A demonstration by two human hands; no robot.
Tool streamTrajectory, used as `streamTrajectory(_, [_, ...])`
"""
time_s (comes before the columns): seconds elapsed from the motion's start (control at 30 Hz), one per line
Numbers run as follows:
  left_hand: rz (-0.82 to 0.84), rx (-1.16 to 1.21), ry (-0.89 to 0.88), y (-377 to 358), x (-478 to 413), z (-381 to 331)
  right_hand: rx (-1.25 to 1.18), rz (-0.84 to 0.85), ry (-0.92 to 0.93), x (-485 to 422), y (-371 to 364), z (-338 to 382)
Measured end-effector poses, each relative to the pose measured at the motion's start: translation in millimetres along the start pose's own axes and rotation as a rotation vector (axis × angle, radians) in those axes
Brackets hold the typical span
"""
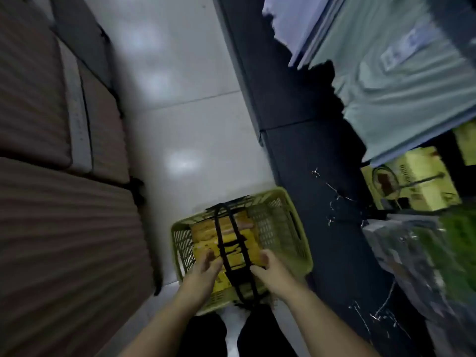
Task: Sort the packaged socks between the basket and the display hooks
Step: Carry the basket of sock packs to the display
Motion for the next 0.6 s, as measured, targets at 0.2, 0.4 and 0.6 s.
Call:
streamTrajectory(0.2, [0.011, 0.044, 0.223, -36.3, -99.5, 38.7, -0.212, 0.019, -0.145, -71.7, -27.1, -39.5])
streamTrajectory(0.4, [0.016, 0.268, 0.128, -49.8, -117.7, 55.0, -0.262, 0.084, -0.231, -83.2, -66.2, -55.6])
streamTrajectory(0.6, [-0.064, 0.219, 0.097, -29.0, -99.0, 45.9, -0.210, 0.016, -0.214, -73.3, -71.1, -29.4])
Point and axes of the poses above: each hand's wrist, its own x-axis away from the middle knuckle, its own y-axis out of the back of the hand, z = x × y, the point moved 10 cm from there along -x, towards the middle knuckle, and after that the axes turned 9 degrees about y, right-handed, at the moved point
